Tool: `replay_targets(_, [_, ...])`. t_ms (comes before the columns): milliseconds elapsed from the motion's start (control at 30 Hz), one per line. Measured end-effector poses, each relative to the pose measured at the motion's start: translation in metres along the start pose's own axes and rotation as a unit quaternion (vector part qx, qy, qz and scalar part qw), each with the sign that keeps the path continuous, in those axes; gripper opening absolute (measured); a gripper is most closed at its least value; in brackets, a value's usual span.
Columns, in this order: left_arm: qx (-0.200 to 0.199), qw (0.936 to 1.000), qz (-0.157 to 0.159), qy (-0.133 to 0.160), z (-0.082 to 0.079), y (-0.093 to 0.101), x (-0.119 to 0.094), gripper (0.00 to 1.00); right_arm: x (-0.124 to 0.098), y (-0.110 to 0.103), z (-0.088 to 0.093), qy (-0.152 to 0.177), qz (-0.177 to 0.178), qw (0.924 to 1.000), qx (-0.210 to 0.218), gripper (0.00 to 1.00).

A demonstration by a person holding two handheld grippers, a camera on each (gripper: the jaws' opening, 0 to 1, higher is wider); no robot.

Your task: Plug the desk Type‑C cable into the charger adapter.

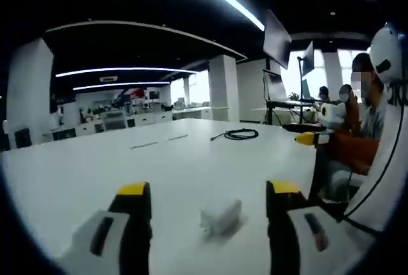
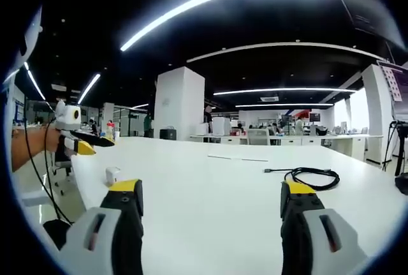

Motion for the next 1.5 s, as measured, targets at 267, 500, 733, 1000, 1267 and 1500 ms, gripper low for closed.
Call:
replay_targets(267, [0.011,0.9989,-0.037,0.025,0.005,0.009,0.0,0.78,-0.003,0.006,-0.002,0.002,0.007,1.0,-0.002,0.9])
replay_targets(500, [-0.04,0.9926,-0.096,0.062,0.002,-0.007,-0.01,0.9,-0.005,0.007,-0.003,0.0,0.007,1.0,-0.004,0.9])
replay_targets(733, [-0.064,0.9863,-0.13,0.079,0.007,-0.008,-0.019,1.0,-0.005,0.007,-0.003,0.001,0.009,1.0,-0.002,0.9])
replay_targets(1000, [-0.056,0.9838,-0.15,0.081,0.01,-0.008,-0.024,1.0,-0.005,0.008,-0.002,0.001,0.011,0.9999,-0.003,0.9])
replay_targets(1267, [-0.059,0.9836,-0.151,0.078,0.011,-0.01,-0.024,1.0,-0.005,0.007,-0.002,0.0,0.011,0.9999,-0.006,0.9])
replay_targets(1500, [-0.061,0.9841,-0.149,0.074,0.011,-0.01,-0.022,1.0,-0.005,0.008,-0.001,-0.002,0.013,0.9999,-0.005,0.9])
Point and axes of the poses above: the point that each gripper's makers call its tool centre point, and the gripper's own axes: x roughly forward along the fingers, y roughly to its right, z roughly out of its underside, the point moved 3 cm from there along -x, roughly backward along the fingers, and after that the axes turned 10 degrees about -y, right-handed, at the moved point
